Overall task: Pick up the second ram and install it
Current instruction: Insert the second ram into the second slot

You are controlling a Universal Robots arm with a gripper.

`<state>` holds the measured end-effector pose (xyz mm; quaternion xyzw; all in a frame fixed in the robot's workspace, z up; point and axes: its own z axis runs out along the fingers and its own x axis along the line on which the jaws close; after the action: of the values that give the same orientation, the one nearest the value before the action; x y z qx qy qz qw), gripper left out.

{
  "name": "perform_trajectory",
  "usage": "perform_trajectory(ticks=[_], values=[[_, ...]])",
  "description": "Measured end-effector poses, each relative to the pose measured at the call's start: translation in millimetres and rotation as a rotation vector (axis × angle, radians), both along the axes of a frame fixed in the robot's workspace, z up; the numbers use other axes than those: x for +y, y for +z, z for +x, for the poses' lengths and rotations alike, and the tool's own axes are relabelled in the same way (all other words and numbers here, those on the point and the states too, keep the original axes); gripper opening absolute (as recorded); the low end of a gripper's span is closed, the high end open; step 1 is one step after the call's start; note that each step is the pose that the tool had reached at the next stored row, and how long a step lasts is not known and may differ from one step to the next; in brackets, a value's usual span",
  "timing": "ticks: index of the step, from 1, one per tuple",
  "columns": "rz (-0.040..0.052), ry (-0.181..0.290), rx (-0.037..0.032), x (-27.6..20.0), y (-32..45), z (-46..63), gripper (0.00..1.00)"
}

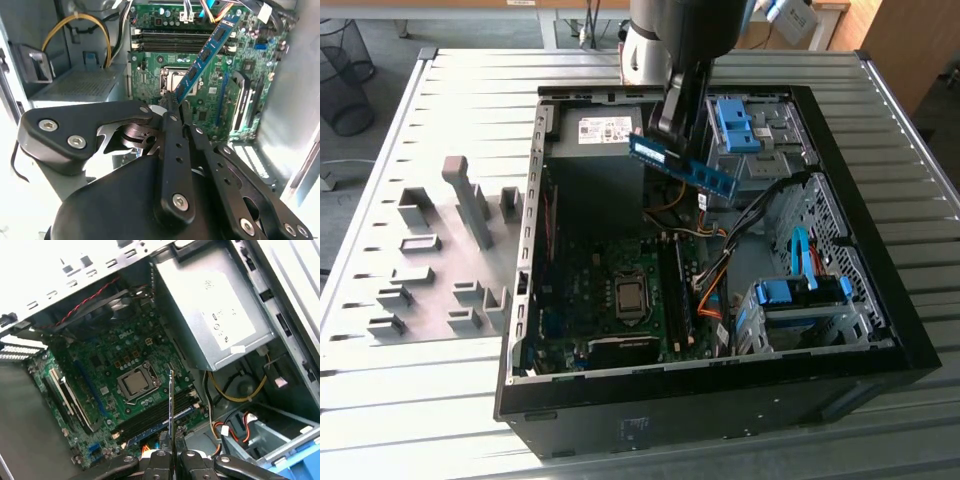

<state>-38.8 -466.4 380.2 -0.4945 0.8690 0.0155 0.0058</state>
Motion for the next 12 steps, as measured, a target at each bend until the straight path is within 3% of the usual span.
perform_trajectory(ticks=[8, 12], values=[[-0.0001, -0.126, -0.0002, 0.0, -2.1, 0.0, 0.14], [-0.0002, -0.148, -0.0001, 0.0, -2.5, 0.0, 0.14]])
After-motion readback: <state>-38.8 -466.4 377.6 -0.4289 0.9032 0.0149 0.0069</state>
